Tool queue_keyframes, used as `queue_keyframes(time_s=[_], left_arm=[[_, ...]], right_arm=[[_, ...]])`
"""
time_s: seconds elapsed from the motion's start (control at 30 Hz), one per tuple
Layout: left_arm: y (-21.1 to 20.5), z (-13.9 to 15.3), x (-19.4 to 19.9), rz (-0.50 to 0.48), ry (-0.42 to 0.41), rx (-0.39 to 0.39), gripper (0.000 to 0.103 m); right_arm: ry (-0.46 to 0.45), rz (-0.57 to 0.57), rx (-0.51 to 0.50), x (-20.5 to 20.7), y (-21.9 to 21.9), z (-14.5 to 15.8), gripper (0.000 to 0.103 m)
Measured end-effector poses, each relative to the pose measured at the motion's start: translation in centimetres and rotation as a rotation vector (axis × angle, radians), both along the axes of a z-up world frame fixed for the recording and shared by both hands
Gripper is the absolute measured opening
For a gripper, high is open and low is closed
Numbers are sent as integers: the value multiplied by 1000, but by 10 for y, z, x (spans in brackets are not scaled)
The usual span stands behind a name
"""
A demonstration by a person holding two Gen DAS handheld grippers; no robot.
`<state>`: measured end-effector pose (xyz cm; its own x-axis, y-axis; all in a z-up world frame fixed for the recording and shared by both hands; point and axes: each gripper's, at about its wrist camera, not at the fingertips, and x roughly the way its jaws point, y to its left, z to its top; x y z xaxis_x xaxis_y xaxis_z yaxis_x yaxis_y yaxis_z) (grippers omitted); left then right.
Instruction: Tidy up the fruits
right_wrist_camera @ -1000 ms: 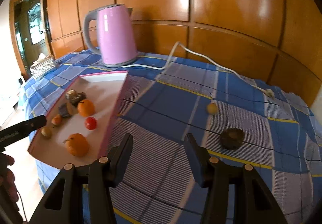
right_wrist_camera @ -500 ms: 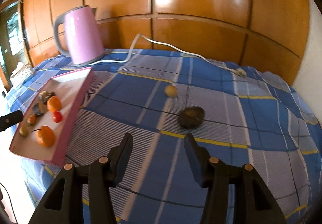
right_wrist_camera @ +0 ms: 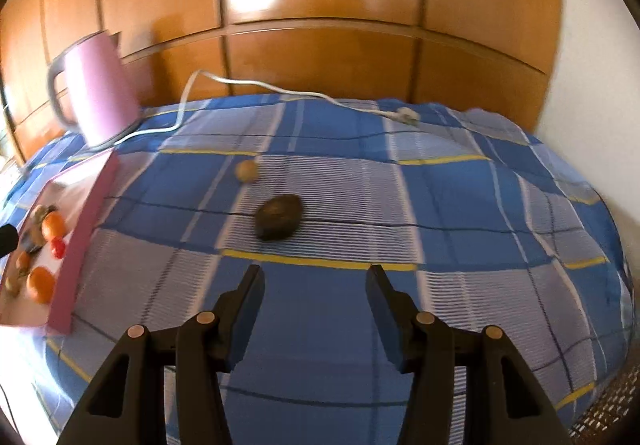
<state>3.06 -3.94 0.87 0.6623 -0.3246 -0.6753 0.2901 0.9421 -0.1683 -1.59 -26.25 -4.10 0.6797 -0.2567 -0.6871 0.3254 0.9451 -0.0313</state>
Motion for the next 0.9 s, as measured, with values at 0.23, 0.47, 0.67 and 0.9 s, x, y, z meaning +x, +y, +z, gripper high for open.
queue_keyframes(time_s=[0.23,0.47,0.67,0.9], left_arm=[[-37,0,3,-87,-4,26,83],[-79,-5,11,-199,-1,45,83],[-121,-18,27,-289,39,55,83],[-161,-33,46,-336,84,78,81]], right_arm=[[3,-49,6,-7,-19,-2,53],[8,-71,-1,-9,-27,-4,53],[7,-103,-9,-14,-39,-3,53],[26,-148,-3,-19,-55,-9,53]])
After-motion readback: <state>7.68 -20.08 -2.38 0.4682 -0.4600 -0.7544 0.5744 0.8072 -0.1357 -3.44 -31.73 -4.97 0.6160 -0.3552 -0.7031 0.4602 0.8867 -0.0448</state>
